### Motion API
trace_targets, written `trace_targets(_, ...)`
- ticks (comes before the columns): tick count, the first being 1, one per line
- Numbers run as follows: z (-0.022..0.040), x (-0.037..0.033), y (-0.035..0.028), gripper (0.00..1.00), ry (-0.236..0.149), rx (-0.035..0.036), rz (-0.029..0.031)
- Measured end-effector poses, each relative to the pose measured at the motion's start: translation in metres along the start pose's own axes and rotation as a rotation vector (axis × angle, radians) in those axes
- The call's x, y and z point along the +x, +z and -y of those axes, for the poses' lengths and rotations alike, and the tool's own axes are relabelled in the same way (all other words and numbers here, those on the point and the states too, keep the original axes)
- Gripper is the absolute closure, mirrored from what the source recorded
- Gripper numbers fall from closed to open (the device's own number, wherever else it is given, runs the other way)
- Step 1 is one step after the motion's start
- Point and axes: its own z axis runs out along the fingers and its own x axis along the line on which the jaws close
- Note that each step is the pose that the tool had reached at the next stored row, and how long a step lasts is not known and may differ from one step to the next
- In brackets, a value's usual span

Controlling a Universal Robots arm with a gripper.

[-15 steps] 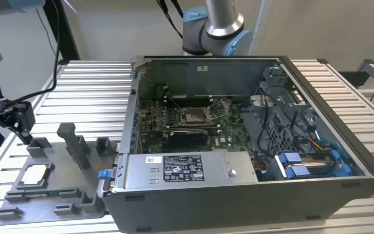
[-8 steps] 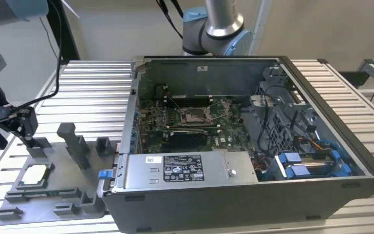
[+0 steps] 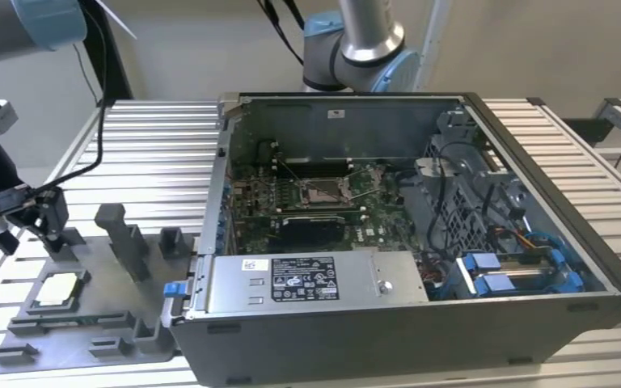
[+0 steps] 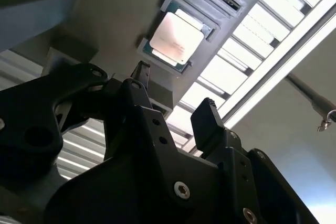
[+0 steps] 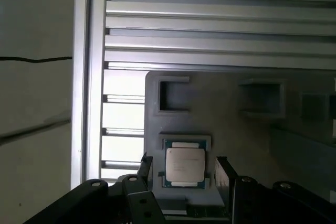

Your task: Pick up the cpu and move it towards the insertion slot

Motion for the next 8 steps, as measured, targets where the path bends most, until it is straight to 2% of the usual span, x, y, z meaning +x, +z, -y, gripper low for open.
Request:
trace_targets(4, 0.0026, -0.0013, 0.007, 0.0, 0.0, 0.0, -0.0004)
trace_targets(8, 0.0061, -0.0037, 0.0121, 0.0, 0.0, -0.0001, -0.0054)
